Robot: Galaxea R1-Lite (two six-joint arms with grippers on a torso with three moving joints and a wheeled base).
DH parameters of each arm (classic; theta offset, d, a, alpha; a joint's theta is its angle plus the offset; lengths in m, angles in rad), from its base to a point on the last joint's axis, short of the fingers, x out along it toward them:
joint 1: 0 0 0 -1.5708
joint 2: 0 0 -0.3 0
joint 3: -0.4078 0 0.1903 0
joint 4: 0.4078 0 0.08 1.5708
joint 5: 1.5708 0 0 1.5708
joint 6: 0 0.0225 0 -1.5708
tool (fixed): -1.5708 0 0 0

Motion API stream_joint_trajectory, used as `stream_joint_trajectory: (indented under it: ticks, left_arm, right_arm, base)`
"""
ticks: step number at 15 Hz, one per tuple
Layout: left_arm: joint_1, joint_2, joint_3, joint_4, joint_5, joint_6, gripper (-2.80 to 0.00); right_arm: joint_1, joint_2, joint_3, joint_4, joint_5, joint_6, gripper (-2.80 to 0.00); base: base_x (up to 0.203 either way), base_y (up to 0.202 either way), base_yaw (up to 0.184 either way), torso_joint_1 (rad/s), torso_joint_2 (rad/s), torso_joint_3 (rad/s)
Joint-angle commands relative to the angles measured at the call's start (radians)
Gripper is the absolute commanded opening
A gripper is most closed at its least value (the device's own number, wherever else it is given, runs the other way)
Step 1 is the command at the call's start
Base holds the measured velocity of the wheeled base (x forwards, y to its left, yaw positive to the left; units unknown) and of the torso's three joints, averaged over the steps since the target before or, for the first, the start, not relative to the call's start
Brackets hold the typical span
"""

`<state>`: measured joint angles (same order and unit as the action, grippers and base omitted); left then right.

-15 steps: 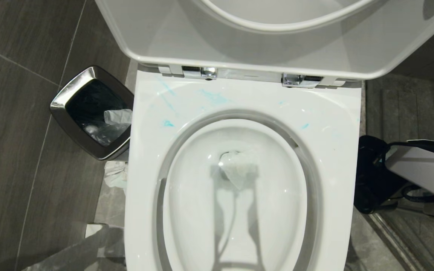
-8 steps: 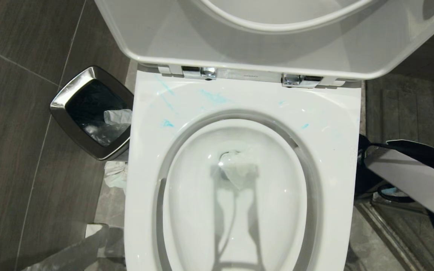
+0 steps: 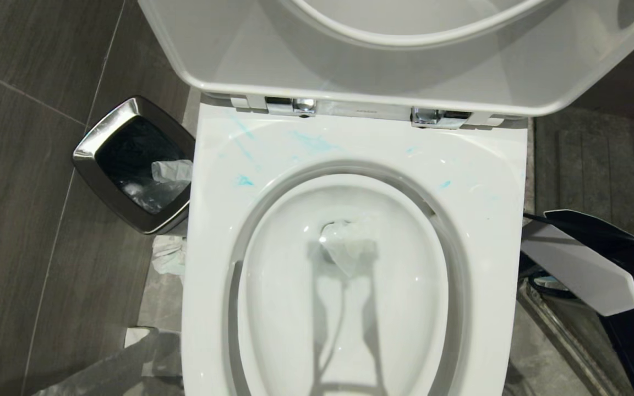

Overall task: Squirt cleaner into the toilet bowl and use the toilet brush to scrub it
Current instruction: Pour in the cleaning agent

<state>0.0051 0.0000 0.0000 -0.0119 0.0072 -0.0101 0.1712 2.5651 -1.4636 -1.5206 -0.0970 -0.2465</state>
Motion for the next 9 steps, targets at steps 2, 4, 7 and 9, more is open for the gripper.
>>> stream_joint_trajectory:
  ticks: [2, 4, 7, 9]
  left_arm:
    - [0.001, 0.000, 0.008, 0.000, 0.000, -0.001, -2.80]
    - [0.000, 0.000, 0.008, 0.000, 0.000, -0.001, -2.80]
    - [0.001, 0.000, 0.008, 0.000, 0.000, -0.001, -2.80]
    - [0.000, 0.000, 0.008, 0.000, 0.000, -0.001, -2.80]
  right_arm:
    - [0.002, 0.021, -0.056, -0.009, 0.000, -0.059, 0.00]
    - [0.005, 0.021, -0.058, -0.009, 0.000, -0.068, 0.00]
    - [0.005, 0.024, -0.060, -0.009, 0.000, -0.083, 0.00]
    - [0.005, 0.027, -0.063, -0.009, 0.000, -0.083, 0.00]
  base:
    - [0.000, 0.000, 0.000, 0.000, 0.00, 0.000]
    - [0.000, 0.000, 0.000, 0.000, 0.00, 0.000]
    - [0.000, 0.000, 0.000, 0.000, 0.00, 0.000]
    - [0.000, 0.000, 0.000, 0.000, 0.00, 0.000]
